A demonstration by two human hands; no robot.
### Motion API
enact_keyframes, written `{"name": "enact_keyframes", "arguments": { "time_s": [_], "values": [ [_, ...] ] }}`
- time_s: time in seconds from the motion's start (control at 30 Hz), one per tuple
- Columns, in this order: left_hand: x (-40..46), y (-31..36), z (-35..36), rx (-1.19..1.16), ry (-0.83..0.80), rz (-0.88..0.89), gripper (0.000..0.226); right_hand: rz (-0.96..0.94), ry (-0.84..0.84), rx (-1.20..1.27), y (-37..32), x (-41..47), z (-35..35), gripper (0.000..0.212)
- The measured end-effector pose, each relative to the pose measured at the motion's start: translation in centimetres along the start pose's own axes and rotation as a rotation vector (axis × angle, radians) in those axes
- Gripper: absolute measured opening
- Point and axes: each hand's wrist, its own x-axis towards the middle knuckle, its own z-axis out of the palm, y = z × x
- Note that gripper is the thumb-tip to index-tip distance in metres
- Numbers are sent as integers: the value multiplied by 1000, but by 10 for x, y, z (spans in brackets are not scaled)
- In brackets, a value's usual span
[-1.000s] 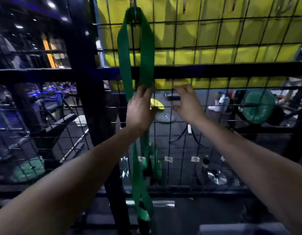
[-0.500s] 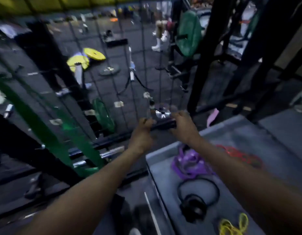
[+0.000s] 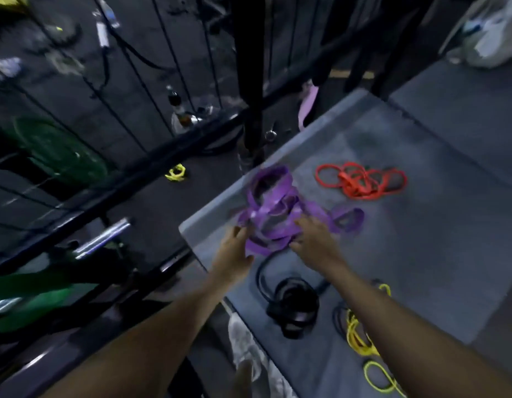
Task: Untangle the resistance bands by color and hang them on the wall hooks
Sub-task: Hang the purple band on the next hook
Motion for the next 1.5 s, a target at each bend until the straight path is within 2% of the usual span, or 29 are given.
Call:
{"name": "enact_keyframes", "arguments": {
  "time_s": [0.17, 0.33, 0.43, 0.6, 0.67, 0.77, 0.93, 1.0, 1.1, 1.23, 1.3, 1.5],
  "values": [
    [52, -53, 35, 117, -32, -15, 61, 66, -69, 23, 21, 45, 63, 53],
    [92, -94, 59, 342, -10, 83, 65, 79, -110, 54, 28, 76, 119, 54],
    [100, -108, 70, 405, 4, 127, 56, 110, -152, 63, 31, 82, 143, 52],
    [96, -105, 59, 392, 22, 201, 29, 82, -134, 18, 28, 80, 143, 30],
    [95, -95, 45, 347, 17, 247, 23, 58, -73, 33, 20, 78, 123, 29],
    [96, -70, 11, 323, 44, 288, 32, -8, 12, 76, 5, 76, 81, 31],
    [88, -18, -63, 318, 223, 340, 38, -162, 151, 169, -34, 68, 5, 15],
    [75, 1, -96, 245, 241, 334, 39, -239, 182, 188, -52, 58, -29, 17],
    [45, 34, -143, 41, 265, 287, 38, -377, 253, 249, -85, 38, -80, 30],
    [-5, 77, -204, -162, 389, 290, 27, -489, 256, 338, -136, -3, -156, 24],
    [-31, 101, -235, -175, 467, 308, 28, -561, 249, 358, -158, -27, -192, 28],
    [-116, 168, -322, -255, 687, 358, 26, -803, 344, 321, -227, -87, -273, 20]
  ]
}}
